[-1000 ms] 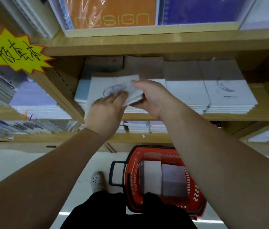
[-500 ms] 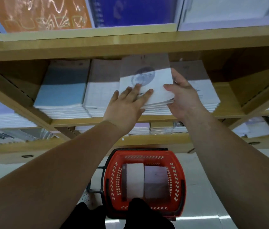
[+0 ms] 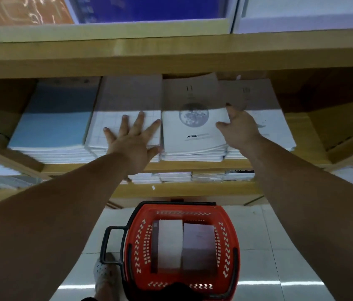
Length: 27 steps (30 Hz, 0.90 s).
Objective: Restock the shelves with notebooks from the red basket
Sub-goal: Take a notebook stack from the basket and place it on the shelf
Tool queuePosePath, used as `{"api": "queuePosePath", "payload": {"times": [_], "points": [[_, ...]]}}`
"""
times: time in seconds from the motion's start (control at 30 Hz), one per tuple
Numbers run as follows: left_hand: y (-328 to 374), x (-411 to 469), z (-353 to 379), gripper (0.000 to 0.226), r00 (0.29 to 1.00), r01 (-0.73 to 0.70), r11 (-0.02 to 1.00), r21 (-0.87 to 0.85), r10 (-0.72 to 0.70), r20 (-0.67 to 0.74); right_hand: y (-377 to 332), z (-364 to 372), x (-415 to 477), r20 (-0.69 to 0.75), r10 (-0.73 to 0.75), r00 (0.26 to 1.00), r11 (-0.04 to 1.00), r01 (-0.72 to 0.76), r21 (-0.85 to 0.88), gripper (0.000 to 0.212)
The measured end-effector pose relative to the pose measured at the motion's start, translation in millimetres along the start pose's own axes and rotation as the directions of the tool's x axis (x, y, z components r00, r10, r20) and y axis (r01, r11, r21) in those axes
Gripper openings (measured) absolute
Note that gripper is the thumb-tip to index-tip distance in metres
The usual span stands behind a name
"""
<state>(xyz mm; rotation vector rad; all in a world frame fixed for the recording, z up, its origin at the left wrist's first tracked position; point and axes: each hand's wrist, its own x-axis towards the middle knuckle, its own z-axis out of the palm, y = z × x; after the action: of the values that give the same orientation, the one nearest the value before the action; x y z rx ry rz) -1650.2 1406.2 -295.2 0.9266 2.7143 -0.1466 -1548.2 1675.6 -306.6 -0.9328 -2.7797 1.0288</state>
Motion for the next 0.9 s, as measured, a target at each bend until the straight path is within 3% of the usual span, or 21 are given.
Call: {"api": "queuePosePath", "payload": {"times": [0.07, 0.13, 0.23, 0.37, 0.53, 0.8, 0.9], "points": [[-0.1, 6.1, 1.3, 0.073, 1.0, 0.002, 1.0, -0.002, -0.002, -0.02, -8.7, 0.3, 0.3, 0.041, 0.024, 0.999, 0.974, -0.014, -0.226, 0.077], [0.1, 7.9, 3.7, 0.073, 0.999, 0.007, 1.0, -0.003, -0.007, -0.033, -19.4, 6.2, -12.9, 0.087, 0.066, 0.994, 0.964, -0.041, -0.262, 0.101], [-0.8, 4.5, 1.1, 0.073, 0.998, 0.002, 0.999, 0.039, 0.0, -0.056, -27.2, 25.6, -31.2, 0.194, -0.032, 0.981, 0.894, 0.115, -0.434, 0.127], [-21.4, 4.8, -7.0, 0.092, 0.982, -0.034, 0.977, 0.212, 0.072, -0.172, -33.3, 43.6, -25.2, 0.201, -0.101, 0.974, 0.8, 0.2, -0.566, 0.118], [-44.7, 9.7, 6.3, 0.09, 0.994, 0.019, 0.989, 0.146, -0.003, -0.109, -39.0, 48.4, -12.0, 0.22, -0.117, 0.968, 0.797, 0.224, -0.561, 0.113], [-44.4, 12.0, 2.9, 0.091, 0.996, -0.006, 0.99, 0.14, 0.019, -0.09, -47.7, 43.6, -14.5, 0.237, -0.038, 0.971, 0.758, 0.183, -0.626, 0.115], [-43.4, 11.4, -3.5, 0.103, 0.999, -0.017, 0.992, 0.126, 0.021, -0.037, -50.8, 44.8, -31.8, 0.138, -0.071, 0.988, 0.754, 0.144, -0.641, 0.115]]}}
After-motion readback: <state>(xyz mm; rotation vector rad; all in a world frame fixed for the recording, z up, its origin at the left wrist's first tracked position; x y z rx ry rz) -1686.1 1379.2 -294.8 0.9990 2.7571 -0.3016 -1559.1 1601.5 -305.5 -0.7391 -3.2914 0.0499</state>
